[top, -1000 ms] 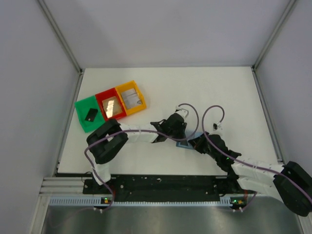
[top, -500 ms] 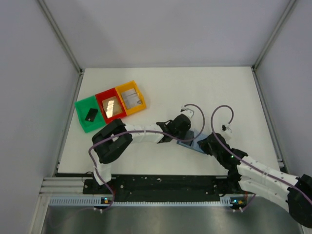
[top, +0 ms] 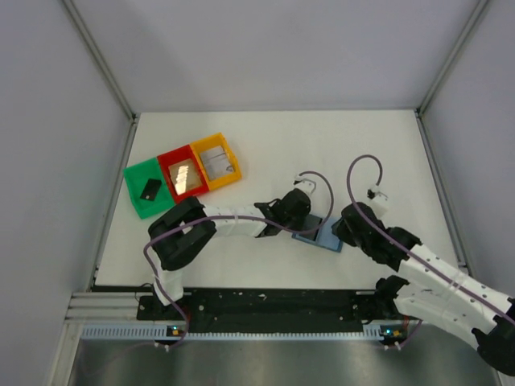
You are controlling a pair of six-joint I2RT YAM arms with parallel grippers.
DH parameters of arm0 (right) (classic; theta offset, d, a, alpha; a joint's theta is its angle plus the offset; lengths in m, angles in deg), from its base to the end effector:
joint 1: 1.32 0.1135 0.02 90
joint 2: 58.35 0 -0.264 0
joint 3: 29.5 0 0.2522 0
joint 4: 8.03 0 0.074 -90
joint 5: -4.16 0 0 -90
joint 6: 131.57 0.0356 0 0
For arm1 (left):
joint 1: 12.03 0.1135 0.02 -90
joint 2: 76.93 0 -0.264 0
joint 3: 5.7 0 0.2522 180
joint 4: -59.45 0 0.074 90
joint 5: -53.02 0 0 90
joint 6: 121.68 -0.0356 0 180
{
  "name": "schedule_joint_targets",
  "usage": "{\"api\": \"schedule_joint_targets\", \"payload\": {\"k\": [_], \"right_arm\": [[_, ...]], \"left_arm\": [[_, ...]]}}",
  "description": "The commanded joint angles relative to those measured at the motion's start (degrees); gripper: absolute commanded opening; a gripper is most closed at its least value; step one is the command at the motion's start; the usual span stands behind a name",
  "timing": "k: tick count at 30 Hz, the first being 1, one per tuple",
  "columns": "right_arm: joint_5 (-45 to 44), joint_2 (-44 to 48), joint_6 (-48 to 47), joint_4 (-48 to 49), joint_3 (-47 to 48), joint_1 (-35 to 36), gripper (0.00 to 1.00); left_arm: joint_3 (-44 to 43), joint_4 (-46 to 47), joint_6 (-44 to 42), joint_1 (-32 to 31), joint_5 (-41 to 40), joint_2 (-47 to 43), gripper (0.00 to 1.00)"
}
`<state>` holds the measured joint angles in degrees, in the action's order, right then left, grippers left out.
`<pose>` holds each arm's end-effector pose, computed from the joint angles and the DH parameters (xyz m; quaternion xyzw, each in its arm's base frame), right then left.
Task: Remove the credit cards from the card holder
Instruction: Remove the credit card from the card holder.
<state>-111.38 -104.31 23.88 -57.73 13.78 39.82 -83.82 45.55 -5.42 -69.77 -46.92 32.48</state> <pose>0.1255 0.0892 0.2074 0.2641 0.8875 0.1270 0.3557 0.2188 -0.3351 0.1541 0.2181 0.8955 -0.1946 0.3358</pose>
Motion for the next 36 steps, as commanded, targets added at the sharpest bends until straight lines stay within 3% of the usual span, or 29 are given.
{"api": "schedule_joint_targets", "payload": {"k": [1, 8, 15, 21, 29, 36], "right_arm": [[7.67, -0.62, -12.71, 8.15, 5.29, -0.27, 0.31], [28.15, -8.88, -12.01, 27.91, -3.4, -8.44, 0.26], [37.83, -15.3, -13.51, 44.62, -8.86, -16.08, 0.26], [40.83, -21.63, -15.09, 48.94, -10.35, -20.4, 0.26], [39.08, -21.73, -15.79, 47.19, -12.37, -21.54, 0.26], [42.32, -24.87, -17.2, 51.84, -13.87, -22.34, 0.27]], "left_arm": [[4.94, -11.64, 0.45, 0.6, 1.85, 2.39, 0.18], [6.88, -9.7, 2.04, 1.4, 3.95, 1.16, 0.18], [7.49, -9.0, 2.92, 1.66, 5.27, 0.9, 0.18], [7.4, -8.82, 3.09, 1.84, 5.89, 1.07, 0.18], [7.4, -8.73, 3.8, 2.19, 7.12, 1.6, 0.18], [7.67, -8.21, 4.41, 2.28, 8.08, 1.78, 0.18]]}}
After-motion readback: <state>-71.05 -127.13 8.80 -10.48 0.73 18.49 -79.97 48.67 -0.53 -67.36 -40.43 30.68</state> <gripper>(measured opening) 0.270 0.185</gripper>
